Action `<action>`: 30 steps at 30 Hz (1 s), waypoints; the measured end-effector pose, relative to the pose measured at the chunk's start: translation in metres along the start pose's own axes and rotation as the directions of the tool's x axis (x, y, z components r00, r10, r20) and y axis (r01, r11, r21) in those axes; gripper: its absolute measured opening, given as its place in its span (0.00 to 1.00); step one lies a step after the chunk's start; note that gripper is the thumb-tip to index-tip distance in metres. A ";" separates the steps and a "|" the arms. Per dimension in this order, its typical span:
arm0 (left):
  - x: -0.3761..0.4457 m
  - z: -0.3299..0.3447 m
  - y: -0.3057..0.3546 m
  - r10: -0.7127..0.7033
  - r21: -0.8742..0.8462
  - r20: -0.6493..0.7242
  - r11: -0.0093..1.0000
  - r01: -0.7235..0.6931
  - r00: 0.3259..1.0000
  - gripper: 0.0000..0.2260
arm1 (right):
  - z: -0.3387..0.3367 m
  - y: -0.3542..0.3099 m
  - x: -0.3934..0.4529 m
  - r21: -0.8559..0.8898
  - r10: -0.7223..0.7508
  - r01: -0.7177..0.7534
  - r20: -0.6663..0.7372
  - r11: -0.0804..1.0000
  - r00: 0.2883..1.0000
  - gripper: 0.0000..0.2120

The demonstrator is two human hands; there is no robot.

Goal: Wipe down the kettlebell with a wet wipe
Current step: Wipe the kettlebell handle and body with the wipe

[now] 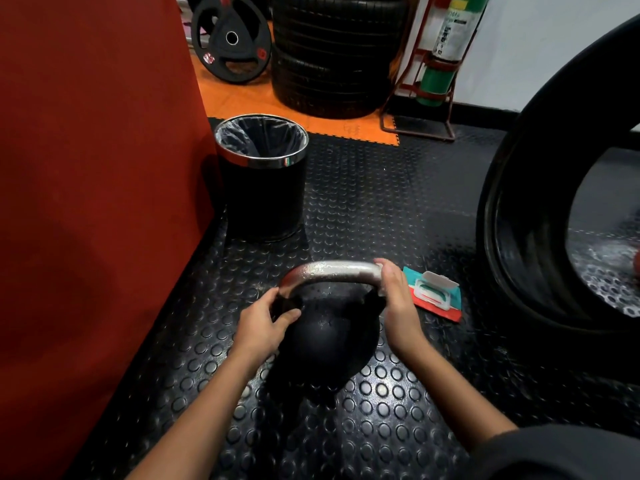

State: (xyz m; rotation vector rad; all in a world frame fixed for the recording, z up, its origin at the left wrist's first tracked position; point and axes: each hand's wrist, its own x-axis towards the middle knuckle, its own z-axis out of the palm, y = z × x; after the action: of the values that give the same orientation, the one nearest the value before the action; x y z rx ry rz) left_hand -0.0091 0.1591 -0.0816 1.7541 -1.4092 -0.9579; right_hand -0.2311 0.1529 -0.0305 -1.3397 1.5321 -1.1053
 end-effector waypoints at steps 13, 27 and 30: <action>0.000 0.000 0.001 0.007 0.032 -0.015 0.999 -0.007 1.000 0.14 | -0.016 0.019 -0.010 0.026 0.024 -0.020 -0.146 0.999 0.989 0.18; 0.021 -0.040 0.026 -0.001 0.386 0.345 0.912 -0.141 0.939 0.14 | -0.017 -0.002 0.018 0.413 0.203 -0.224 0.094 0.883 0.975 0.25; 0.031 -0.063 0.052 -0.018 0.487 0.464 0.840 -0.238 0.886 0.10 | -0.010 0.001 0.014 0.342 0.135 -0.149 0.064 0.928 0.989 0.23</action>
State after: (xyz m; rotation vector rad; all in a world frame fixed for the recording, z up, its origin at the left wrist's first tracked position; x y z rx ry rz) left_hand 0.0254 0.1233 -0.0096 1.8670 -2.2378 -1.0161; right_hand -0.2420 0.1401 -0.0286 -0.9896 1.3086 -1.1840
